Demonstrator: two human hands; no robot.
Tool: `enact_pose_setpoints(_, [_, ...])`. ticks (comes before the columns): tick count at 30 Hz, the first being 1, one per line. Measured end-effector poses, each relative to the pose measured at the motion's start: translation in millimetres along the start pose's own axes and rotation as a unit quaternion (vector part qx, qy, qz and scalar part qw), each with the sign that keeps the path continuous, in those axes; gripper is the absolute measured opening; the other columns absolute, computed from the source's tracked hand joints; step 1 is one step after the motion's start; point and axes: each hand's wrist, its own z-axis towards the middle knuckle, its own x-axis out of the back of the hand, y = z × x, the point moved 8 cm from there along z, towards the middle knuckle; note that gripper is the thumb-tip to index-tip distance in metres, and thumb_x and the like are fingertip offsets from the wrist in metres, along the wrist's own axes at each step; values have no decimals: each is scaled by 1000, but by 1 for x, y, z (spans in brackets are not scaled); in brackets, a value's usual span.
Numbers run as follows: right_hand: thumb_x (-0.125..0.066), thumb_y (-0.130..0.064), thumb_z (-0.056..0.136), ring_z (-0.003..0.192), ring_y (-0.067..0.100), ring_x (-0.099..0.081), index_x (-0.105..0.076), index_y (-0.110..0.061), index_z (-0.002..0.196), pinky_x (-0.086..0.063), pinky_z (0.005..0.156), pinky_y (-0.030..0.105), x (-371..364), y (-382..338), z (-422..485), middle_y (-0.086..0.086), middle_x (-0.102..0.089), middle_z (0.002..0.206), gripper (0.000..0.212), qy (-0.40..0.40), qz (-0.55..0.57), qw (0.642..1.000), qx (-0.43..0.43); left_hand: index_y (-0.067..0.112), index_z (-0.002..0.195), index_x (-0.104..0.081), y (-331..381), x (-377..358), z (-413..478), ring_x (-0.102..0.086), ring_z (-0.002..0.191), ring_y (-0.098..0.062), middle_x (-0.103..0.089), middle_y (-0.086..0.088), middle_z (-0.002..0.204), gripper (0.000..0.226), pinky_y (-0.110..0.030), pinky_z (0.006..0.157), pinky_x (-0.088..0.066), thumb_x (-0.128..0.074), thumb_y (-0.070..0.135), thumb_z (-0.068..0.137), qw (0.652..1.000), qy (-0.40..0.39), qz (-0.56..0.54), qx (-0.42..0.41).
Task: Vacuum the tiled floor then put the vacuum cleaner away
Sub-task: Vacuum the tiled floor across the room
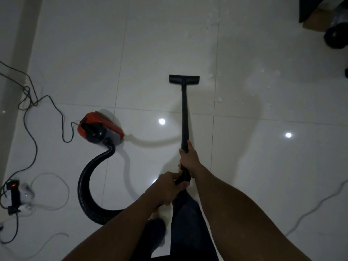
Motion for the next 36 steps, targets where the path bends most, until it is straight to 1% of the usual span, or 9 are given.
enact_pose_setpoints(10, [-48, -27, 108, 58, 21, -53, -15, -44, 161, -50, 55, 34, 36, -128, 59, 13, -55, 90, 65, 6, -9, 1000, -2, 19, 116, -64, 110, 72, 68, -65, 72, -19, -66, -4, 89, 28, -29, 71, -54, -59, 39, 98, 999, 7, 28, -24])
enact_pose_setpoints(16, [-46, -24, 109, 56, 19, -49, -12, -39, 162, -48, 52, 33, 32, -208, 92, 7, -51, 79, 65, 2, 2, 1000, 12, 5, 108, -66, 149, 131, 110, -59, 58, -12, -62, 2, 68, 37, -21, 57, -47, -59, 40, 98, 999, 12, 26, -26])
enact_pose_setpoints(18, [-47, -23, 109, 56, 20, -48, -13, -39, 162, -47, 51, 32, 32, -233, 102, 8, -50, 79, 65, 8, 15, 1000, 13, 2, 117, -64, 163, 150, 123, -70, 87, -24, -72, -12, 96, 43, -30, 80, -56, -59, 41, 98, 1000, 1, 20, -23])
enact_pose_setpoints(20, [-48, -24, 109, 58, 21, -49, -14, -39, 162, -47, 52, 33, 29, -260, 112, 11, -52, 84, 65, 12, 20, 1000, 8, 4, 133, -58, 180, 175, 138, -50, 126, -50, -48, -41, 135, 52, -56, 108, -41, -58, 43, 98, 999, 2, 44, -17])
enact_pose_setpoints(22, [-48, -24, 108, 62, 23, -51, -13, -38, 163, -50, 55, 35, 24, -295, 126, 17, -56, 95, 66, 10, 22, 1000, 14, 13, 146, -49, 200, 204, 150, -33, 141, -49, -30, -39, 151, 58, -57, 116, -30, -56, 46, 99, 998, 0, 66, -18])
enact_pose_setpoints(26, [-48, -24, 108, 61, 22, -50, -11, -37, 163, -51, 56, 36, 14, -357, 150, 17, -55, 101, 67, 3, 12, 1000, 17, 16, 131, -60, 230, 256, 176, -63, 116, -33, -65, -20, 123, 45, -47, 105, -47, -57, 46, 98, 999, -5, 33, -32])
enact_pose_setpoints(30, [-48, -23, 108, 85, 34, -62, -12, -30, 164, -59, 79, 48, 18, -414, 179, 24, -62, 121, 67, 8, -18, 999, 47, 12, 129, -63, 267, 295, 208, -55, 42, 7, -66, 1, 73, 46, -9, 47, -42, -58, 46, 98, 999, -20, 12, -48])
enact_pose_setpoints(32, [-46, -25, 108, 93, 31, -64, -11, -26, 165, -59, 83, 40, 22, -450, 195, 20, -61, 130, 66, 12, -49, 996, 76, 15, 129, -62, 285, 318, 228, -57, 43, 3, -66, 1, 71, 46, -11, 48, -43, -60, 47, 96, 999, -12, 11, -46])
enact_pose_setpoints(36, [-43, -25, 109, 97, 35, -69, -12, -30, 164, -50, 44, 15, 25, -519, 233, 17, -62, 123, 64, 10, -28, 997, 70, 18, 121, -67, 324, 366, 277, -61, 58, -7, -70, -2, 74, 39, -13, 51, -45, -61, 46, 96, 998, -8, 15, -52])
